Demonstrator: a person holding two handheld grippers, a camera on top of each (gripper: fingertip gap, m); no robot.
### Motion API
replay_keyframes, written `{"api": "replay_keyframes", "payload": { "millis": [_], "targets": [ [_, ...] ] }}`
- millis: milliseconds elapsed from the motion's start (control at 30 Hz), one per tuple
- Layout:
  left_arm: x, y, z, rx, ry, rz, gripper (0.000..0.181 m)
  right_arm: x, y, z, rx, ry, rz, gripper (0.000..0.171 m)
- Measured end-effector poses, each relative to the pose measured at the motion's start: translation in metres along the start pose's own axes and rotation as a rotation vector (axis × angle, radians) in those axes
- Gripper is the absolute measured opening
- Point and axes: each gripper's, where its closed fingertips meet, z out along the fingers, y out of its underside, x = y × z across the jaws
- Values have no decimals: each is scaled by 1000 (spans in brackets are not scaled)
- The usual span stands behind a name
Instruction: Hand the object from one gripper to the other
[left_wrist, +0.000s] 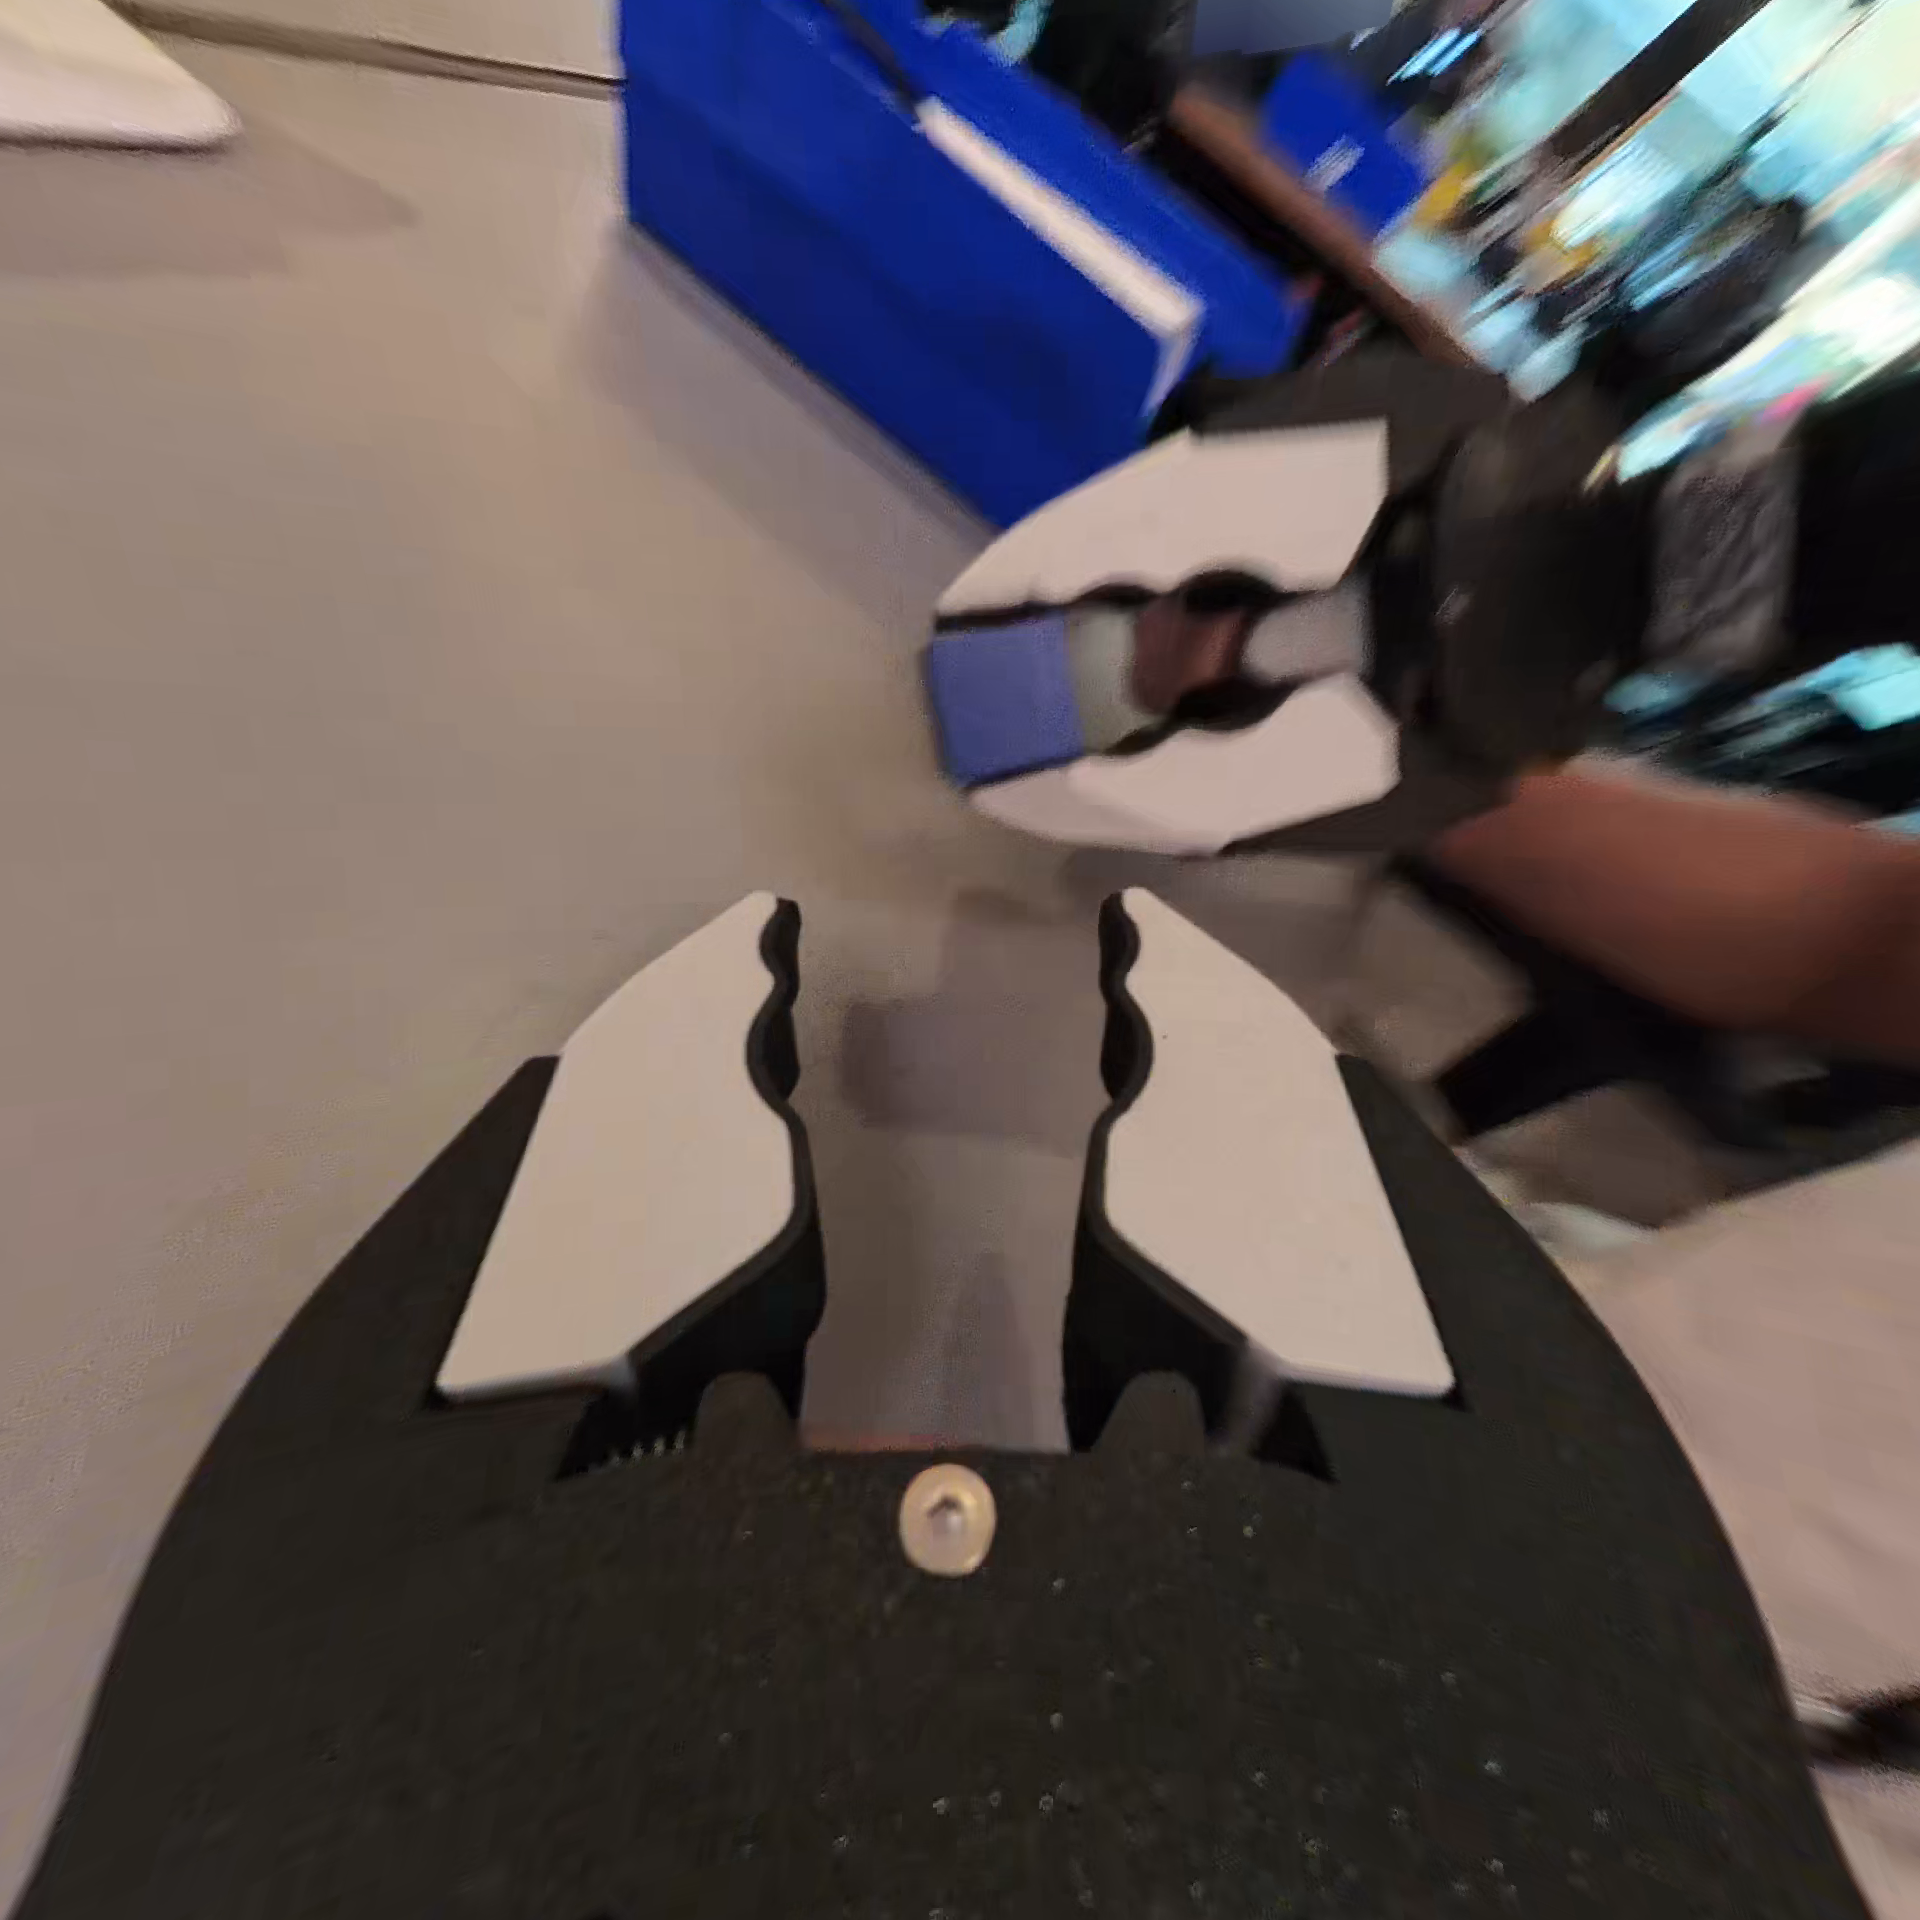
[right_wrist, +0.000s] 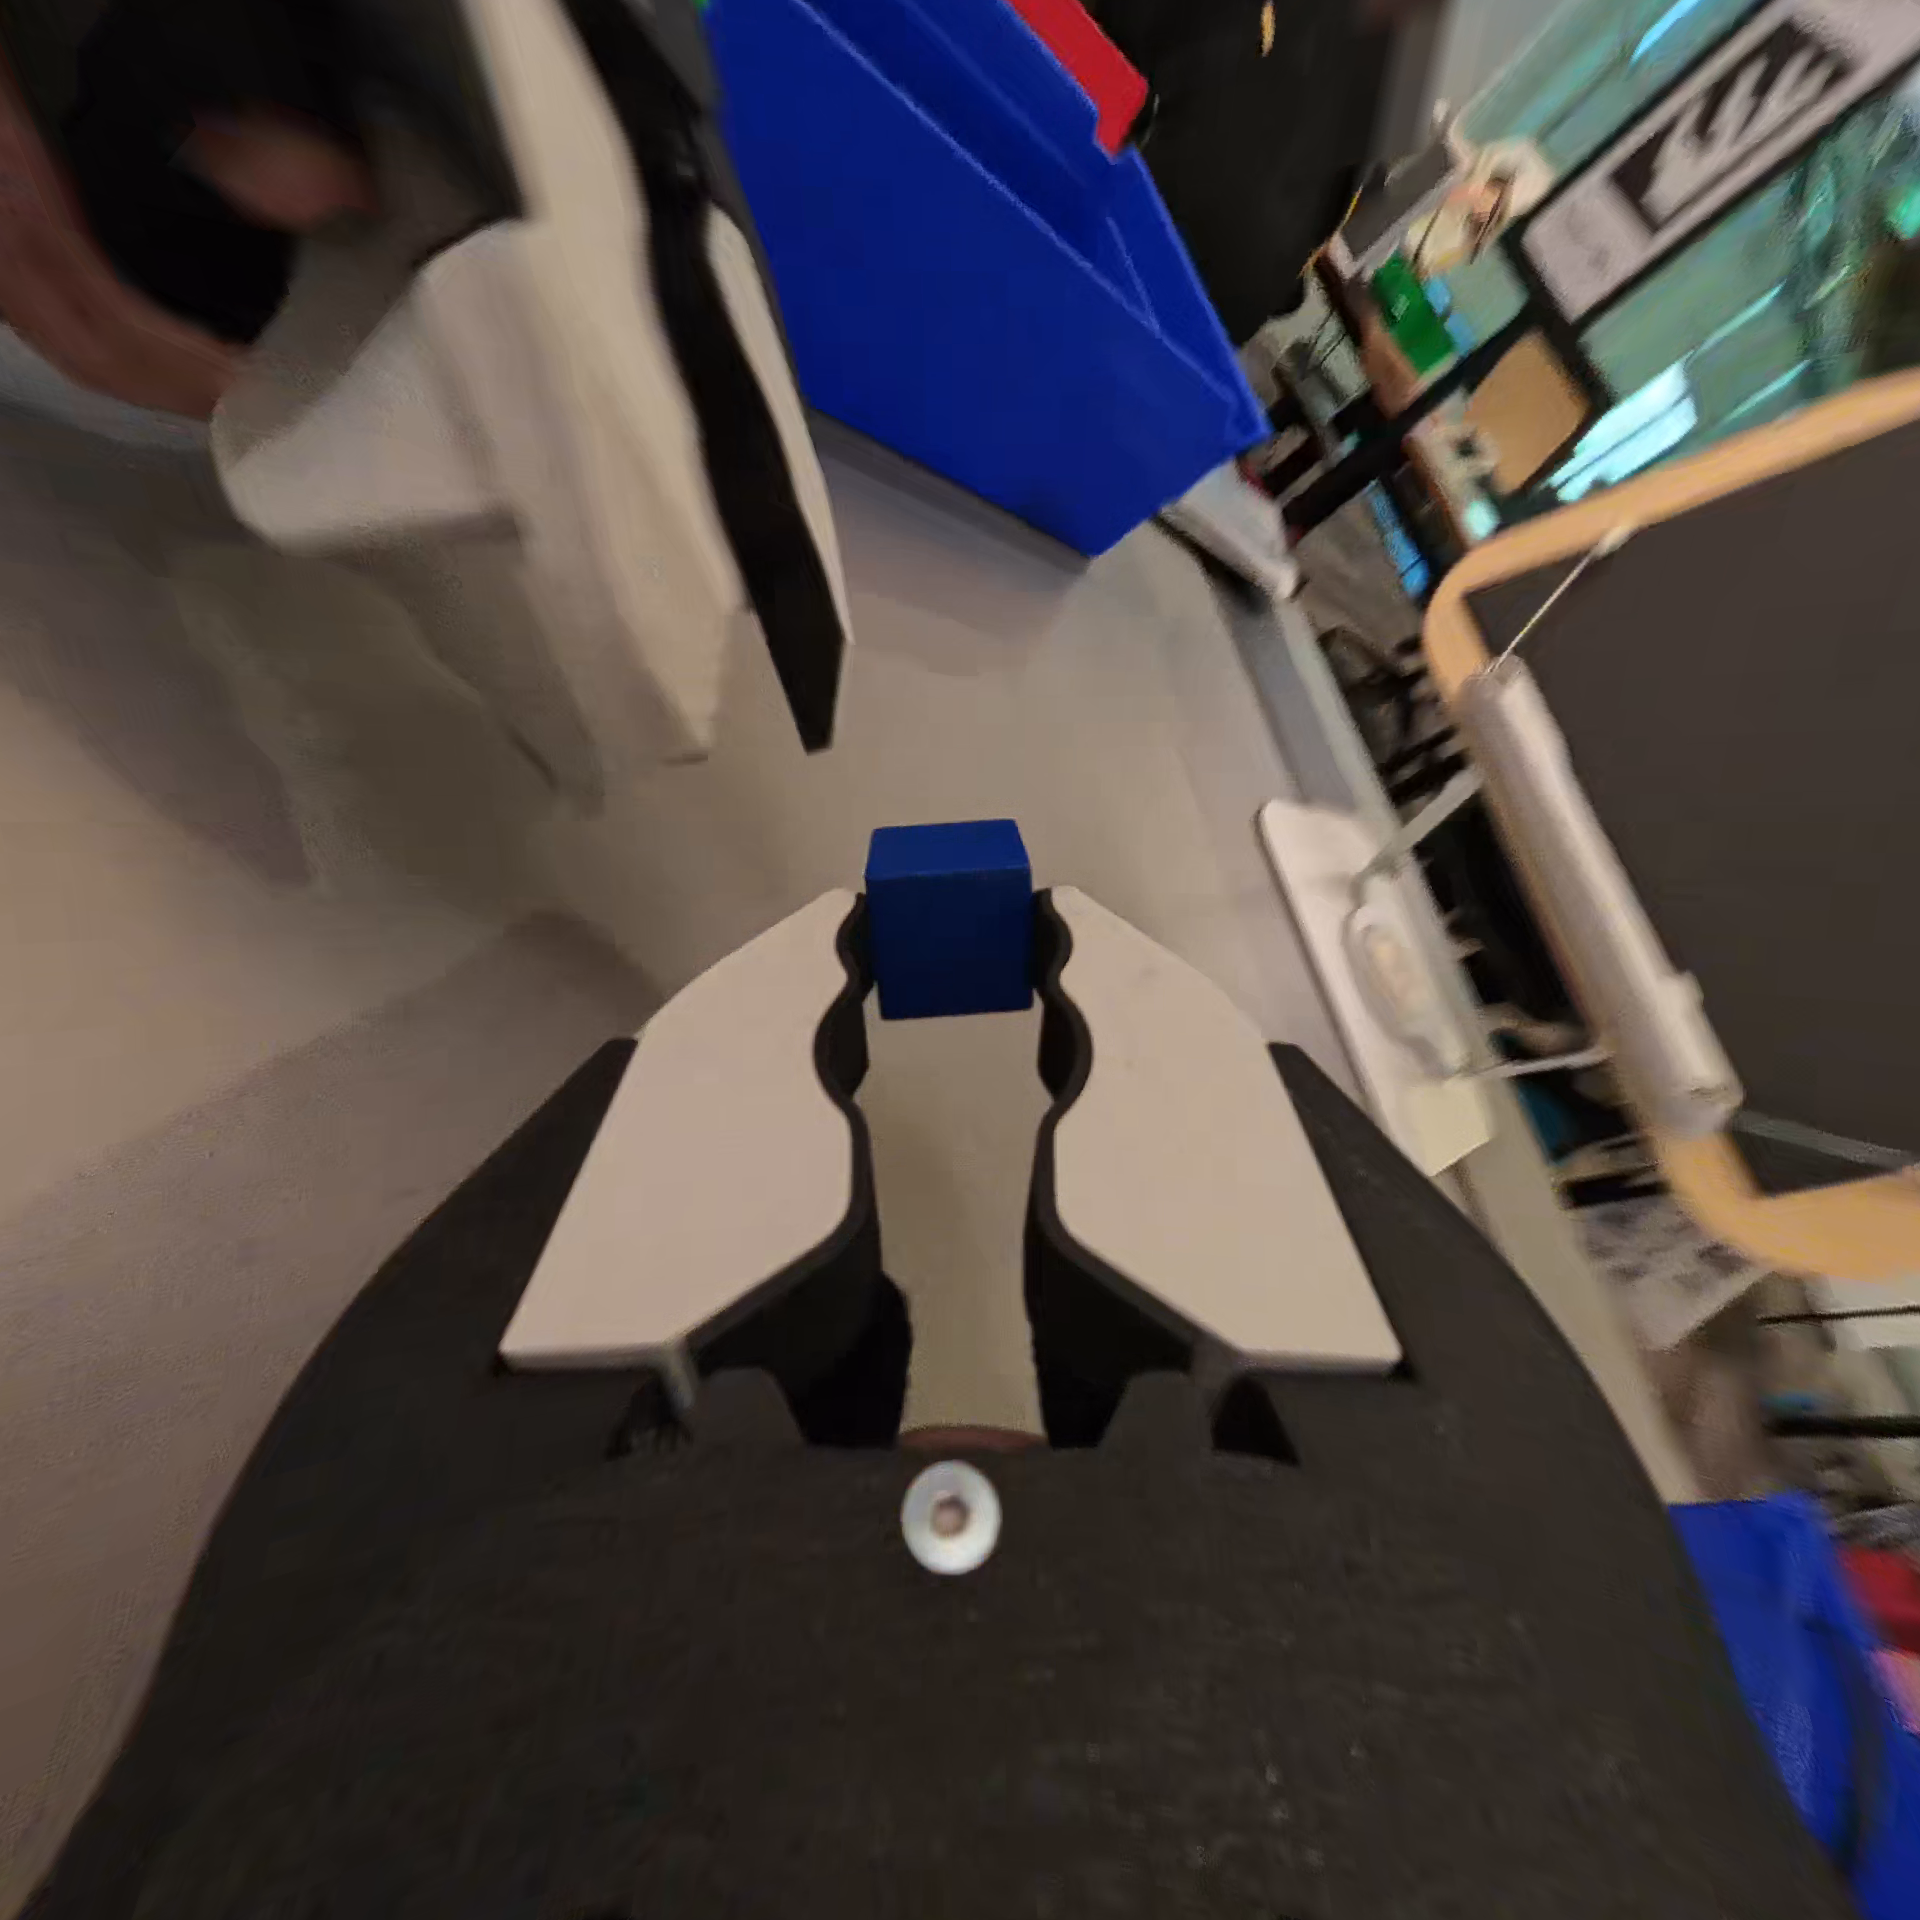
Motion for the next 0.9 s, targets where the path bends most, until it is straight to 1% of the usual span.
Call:
{"api": "replay_keyframes", "payload": {
  "millis": [67,100,267,367,400,467,533,567,633,733,833,900],
  "targets": [
    [16,-7,-2,36,152,-132,55,-3,-10,-3,13,59,-131,29],
    [18,-7,-1,39,176,-164,55,-5,-12,-3,10,75,-178,29],
    [17,-3,5,12,141,-112,54,-20,-18,3,-17,76,-294,29],
    [16,-1,7,5,131,-116,50,-27,-19,6,-24,59,-311,29],
    [15,0,8,4,127,-116,48,-30,-20,6,-20,52,-323,29],
    [17,-1,7,7,145,-112,32,-34,-23,7,-12,53,-357,29],
    [17,0,6,-2,148,-106,31,-34,-23,7,-13,66,-349,29],
    [16,1,6,-12,148,-99,30,-35,-22,7,-13,62,-318,30],
    [14,0,4,-7,148,-100,30,-34,-19,5,-9,54,-227,37],
    [17,-10,-8,45,244,-115,30,-30,-15,1,27,-51,13,50],
    [31,-24,-28,105,417,-107,30,-23,-15,-3,86,-226,365,49],
    [44,-30,-41,128,553,-131,29,-26,-29,-11,194,-426,626,49]
  ]
}}
